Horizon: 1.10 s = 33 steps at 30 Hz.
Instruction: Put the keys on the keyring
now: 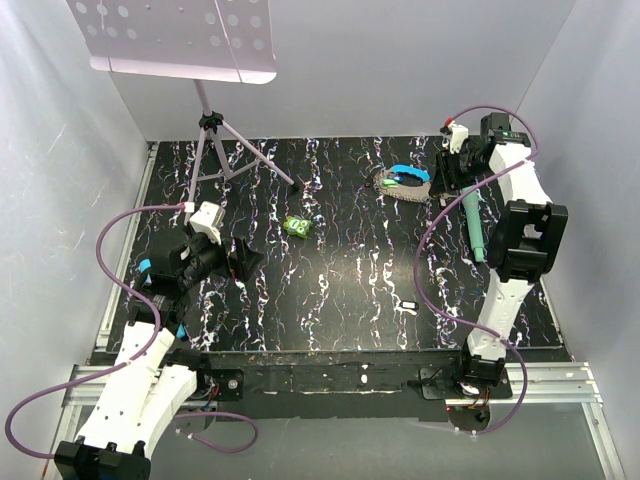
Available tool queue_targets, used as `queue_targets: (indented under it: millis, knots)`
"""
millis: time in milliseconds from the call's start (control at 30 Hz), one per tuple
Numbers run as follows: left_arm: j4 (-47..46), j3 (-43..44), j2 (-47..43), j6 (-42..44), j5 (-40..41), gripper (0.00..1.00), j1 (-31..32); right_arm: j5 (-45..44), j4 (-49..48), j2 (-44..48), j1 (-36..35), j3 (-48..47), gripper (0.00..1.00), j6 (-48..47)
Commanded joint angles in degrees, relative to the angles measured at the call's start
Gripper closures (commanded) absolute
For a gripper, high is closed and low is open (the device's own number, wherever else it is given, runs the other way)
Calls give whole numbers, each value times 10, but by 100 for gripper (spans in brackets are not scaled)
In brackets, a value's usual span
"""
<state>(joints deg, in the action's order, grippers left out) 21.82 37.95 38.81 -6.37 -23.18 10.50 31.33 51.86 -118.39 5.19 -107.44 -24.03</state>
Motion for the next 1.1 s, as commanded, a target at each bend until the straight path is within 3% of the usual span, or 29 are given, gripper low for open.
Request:
queue_targets:
  millis: [0,1067]
  knots:
    - [-9,-1,0,8,-6,2,-1,-5,13,-10,3,-32,46,-7]
    - [-6,0,14,11,-3,2,-1,-47,8,-83,3,-126,47,-9]
